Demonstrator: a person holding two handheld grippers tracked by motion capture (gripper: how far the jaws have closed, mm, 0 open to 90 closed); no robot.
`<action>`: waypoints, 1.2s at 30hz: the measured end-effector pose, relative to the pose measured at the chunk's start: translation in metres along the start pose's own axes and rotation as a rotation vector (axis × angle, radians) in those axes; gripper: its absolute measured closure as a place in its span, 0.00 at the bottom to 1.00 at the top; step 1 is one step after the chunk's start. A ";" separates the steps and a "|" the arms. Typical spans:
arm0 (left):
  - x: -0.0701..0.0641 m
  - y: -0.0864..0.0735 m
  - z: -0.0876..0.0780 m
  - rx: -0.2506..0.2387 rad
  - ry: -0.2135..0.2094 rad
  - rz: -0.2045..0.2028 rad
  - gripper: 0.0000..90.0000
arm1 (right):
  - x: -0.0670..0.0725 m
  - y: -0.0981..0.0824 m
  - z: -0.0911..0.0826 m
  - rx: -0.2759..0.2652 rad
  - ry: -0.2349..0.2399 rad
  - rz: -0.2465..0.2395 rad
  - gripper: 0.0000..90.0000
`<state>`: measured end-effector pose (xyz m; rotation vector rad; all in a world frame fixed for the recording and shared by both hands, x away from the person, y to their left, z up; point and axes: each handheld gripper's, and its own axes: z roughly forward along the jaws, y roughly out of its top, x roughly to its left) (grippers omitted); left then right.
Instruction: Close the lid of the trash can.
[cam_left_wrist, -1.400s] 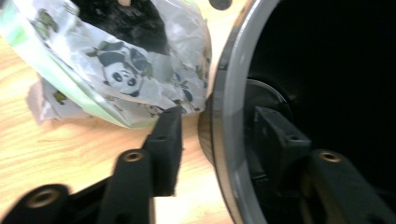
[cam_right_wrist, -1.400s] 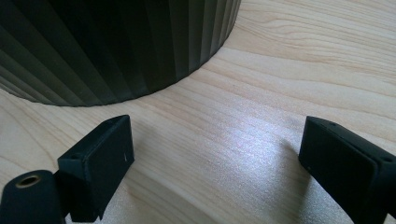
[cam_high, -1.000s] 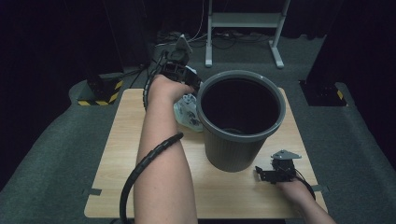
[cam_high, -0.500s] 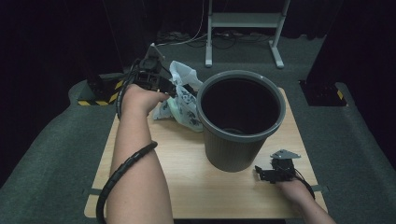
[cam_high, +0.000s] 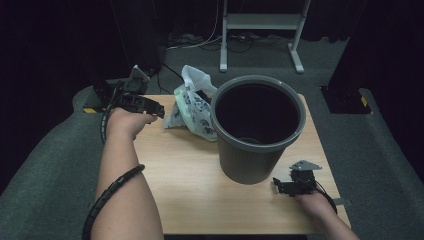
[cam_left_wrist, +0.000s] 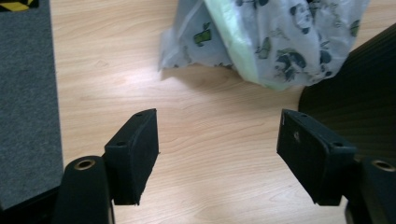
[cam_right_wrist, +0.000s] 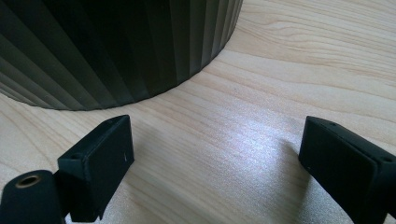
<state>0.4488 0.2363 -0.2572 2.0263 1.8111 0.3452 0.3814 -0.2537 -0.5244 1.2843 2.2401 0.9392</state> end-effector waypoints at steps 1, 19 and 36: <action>0.000 0.000 0.000 0.000 0.000 0.000 0.31 | 0.000 0.000 0.000 0.000 0.000 0.000 0.11; 0.043 -0.041 0.018 0.013 0.036 -0.012 0.27 | 0.000 0.000 0.000 -0.002 -0.001 -0.005 0.11; 0.060 -0.090 0.080 0.077 0.026 -0.032 0.23 | 0.000 0.000 0.000 -0.002 -0.001 -0.005 0.11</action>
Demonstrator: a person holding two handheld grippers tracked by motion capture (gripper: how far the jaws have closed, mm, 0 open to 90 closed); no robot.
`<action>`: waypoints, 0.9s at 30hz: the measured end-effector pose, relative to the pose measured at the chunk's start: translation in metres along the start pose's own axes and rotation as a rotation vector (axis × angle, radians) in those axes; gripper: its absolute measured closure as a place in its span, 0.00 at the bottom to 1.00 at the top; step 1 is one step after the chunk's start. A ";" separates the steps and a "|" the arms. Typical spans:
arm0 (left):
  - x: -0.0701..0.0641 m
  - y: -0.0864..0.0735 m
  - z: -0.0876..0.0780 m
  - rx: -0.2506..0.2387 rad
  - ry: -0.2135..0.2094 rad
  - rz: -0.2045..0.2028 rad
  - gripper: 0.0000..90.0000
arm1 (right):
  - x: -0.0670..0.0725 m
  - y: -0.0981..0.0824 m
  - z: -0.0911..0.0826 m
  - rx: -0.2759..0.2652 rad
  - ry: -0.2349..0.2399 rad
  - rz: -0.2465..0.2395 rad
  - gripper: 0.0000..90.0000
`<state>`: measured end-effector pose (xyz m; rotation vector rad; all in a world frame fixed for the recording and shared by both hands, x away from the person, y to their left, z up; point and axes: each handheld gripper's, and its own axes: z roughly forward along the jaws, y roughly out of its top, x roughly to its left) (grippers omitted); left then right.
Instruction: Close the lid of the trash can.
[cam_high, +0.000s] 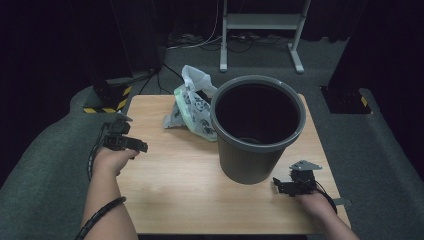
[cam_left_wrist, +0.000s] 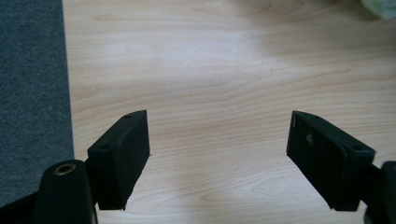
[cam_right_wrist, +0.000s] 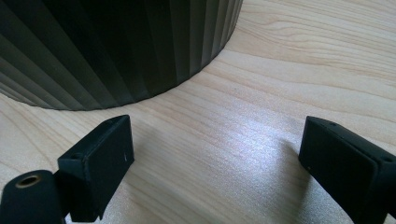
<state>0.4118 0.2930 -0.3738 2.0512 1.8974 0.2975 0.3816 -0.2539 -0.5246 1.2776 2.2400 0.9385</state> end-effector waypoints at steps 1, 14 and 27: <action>0.000 0.000 0.000 0.000 0.000 0.000 0.23 | 0.000 0.000 0.000 0.000 0.000 0.000 0.11; -0.040 -0.032 0.073 0.047 0.029 0.105 0.19 | 0.000 0.000 0.000 0.003 0.001 0.003 0.11; -0.065 -0.072 0.118 -0.086 0.004 0.124 0.07 | 0.000 0.000 0.000 0.003 0.000 0.004 0.11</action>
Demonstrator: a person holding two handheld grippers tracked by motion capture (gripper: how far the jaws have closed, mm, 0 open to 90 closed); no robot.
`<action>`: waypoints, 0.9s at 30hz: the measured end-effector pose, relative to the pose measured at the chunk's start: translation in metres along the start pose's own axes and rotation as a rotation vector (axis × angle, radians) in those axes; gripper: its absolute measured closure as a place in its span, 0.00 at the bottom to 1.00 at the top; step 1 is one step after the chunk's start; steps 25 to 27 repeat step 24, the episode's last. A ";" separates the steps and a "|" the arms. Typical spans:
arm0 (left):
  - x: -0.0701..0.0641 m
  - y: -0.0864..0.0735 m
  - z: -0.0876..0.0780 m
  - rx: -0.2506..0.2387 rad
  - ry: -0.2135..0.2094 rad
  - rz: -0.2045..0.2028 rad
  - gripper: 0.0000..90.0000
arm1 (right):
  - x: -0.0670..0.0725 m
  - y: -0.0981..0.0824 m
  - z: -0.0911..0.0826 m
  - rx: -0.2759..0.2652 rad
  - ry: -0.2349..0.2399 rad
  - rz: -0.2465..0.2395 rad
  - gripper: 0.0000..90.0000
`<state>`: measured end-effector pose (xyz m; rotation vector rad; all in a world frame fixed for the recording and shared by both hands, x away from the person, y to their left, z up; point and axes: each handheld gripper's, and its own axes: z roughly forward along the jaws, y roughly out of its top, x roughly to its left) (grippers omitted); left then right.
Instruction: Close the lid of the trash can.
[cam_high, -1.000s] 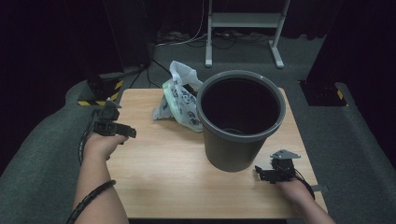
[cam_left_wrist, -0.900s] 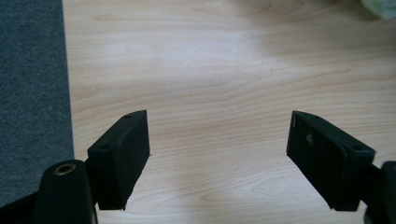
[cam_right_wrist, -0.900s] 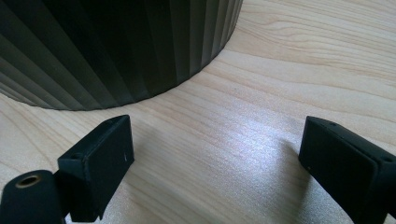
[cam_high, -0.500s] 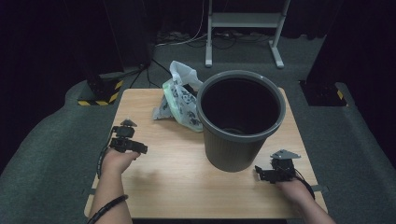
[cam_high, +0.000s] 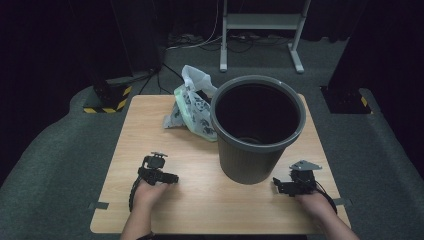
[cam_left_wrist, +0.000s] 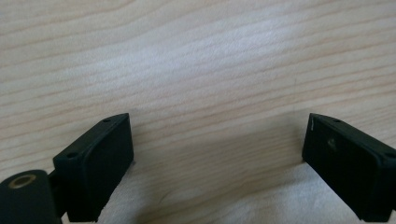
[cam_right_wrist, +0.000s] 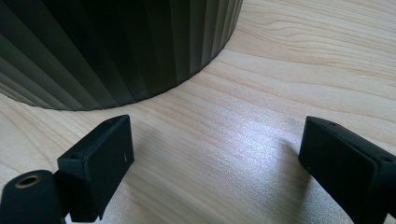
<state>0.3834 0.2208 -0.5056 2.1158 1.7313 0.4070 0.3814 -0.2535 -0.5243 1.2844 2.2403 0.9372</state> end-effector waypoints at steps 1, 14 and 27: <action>-0.001 -0.003 0.001 -0.028 0.003 0.000 0.07 | 0.000 0.000 0.000 0.000 0.000 0.000 0.11; -0.017 -0.029 0.011 -0.307 0.020 -0.019 0.01 | 0.001 0.001 0.001 0.001 -0.002 -0.002 0.11; -0.025 -0.026 0.013 -0.305 -0.025 0.038 0.01 | 0.002 0.000 0.001 -0.005 -0.005 0.003 0.11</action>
